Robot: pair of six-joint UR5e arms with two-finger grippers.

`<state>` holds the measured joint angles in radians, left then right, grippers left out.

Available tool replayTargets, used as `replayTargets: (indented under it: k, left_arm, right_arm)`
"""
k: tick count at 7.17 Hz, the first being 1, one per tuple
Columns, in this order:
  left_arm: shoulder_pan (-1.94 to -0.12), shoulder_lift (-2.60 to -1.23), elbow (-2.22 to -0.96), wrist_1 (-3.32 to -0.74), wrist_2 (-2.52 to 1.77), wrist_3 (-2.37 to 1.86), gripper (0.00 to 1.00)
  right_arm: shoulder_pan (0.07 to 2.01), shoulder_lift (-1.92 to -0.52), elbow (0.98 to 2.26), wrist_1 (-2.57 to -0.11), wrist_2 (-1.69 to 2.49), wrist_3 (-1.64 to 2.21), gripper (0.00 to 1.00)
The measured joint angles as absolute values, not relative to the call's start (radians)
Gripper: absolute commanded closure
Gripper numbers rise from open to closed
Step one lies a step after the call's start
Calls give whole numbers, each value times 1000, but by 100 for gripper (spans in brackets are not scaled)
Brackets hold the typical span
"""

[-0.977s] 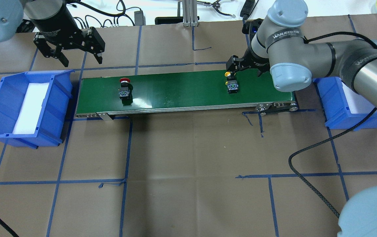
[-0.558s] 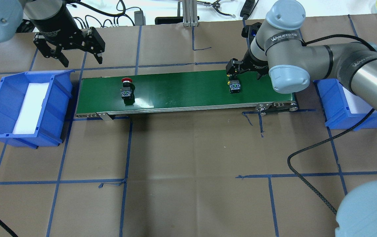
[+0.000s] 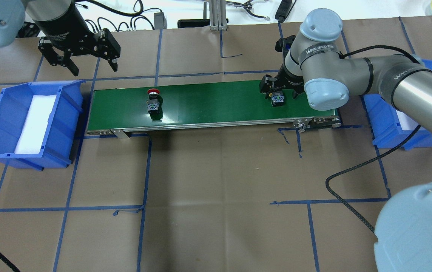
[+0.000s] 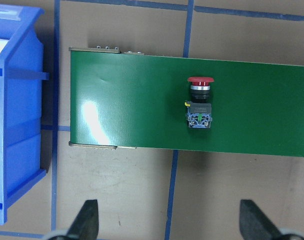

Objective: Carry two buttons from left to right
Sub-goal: 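Lift the yellow button and carry it to the empty blue bin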

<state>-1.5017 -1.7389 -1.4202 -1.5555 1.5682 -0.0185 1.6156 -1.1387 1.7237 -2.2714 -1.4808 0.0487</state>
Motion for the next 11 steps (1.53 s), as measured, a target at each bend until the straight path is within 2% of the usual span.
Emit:
replayTargets:
  k: [1,3,5,8,11]
  left_arm:
    - [-1502,-1738,-1420,-1555,1567,-22,1]
    - [-1503,-1737,-1420,-1555,1565,-24,1]
    - [-1503,-1736,-1420,-1555,1564,-25,1]
    - [-1503,-1735,-1420,-1555,1562,-25,1]
    - [-1503,-1733,-1421,-1555,1561,-25,0]
  right_arm:
    - [1615,-1136,1720,-2271,-1497,44,95]
    - [1603,-1150,1707,-2266,-1517,36,95]
    - [1553,-1238,1663,-2156,-1549,29,95]
    - [1286,-1365,1562,-1871,-1553,-296,95]
    - [1046,-1309,1537,-1870,-1550,-615,96]
